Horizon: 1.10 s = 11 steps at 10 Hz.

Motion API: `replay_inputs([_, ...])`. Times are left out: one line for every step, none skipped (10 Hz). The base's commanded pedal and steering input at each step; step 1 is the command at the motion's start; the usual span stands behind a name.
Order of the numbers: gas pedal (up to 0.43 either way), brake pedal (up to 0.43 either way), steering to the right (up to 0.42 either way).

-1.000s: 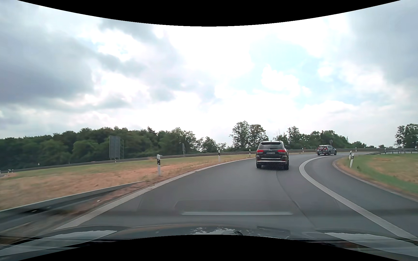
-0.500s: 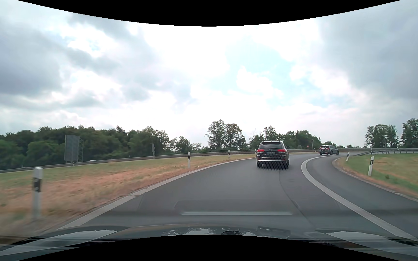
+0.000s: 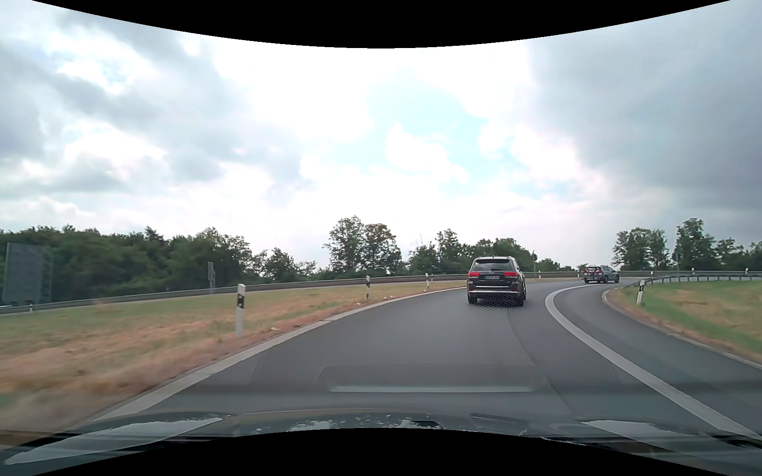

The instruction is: Follow the waypoints while adhering to traffic rules and regulations

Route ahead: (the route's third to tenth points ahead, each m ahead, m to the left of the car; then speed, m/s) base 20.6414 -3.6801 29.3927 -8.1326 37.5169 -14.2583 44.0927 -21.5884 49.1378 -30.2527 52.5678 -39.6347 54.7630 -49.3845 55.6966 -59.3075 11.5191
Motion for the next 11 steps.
replay_inputs([0.197,0.0,0.1])
replay_inputs([0.197,0.0,0.1])
replay_inputs([0.197,0.0,0.1])
replay_inputs([0.197,0.0,0.1])
replay_inputs([0.197,0.0,0.1])
replay_inputs([0.197,0.0,0.099])
replay_inputs([0.197,0.0,0.098])
replay_inputs([0.197,0.0,0.098])
replay_inputs([0.197,0.0,0.098])
replay_inputs([0.197,0.0,0.098])
replay_inputs([0.197,0.0,0.098])
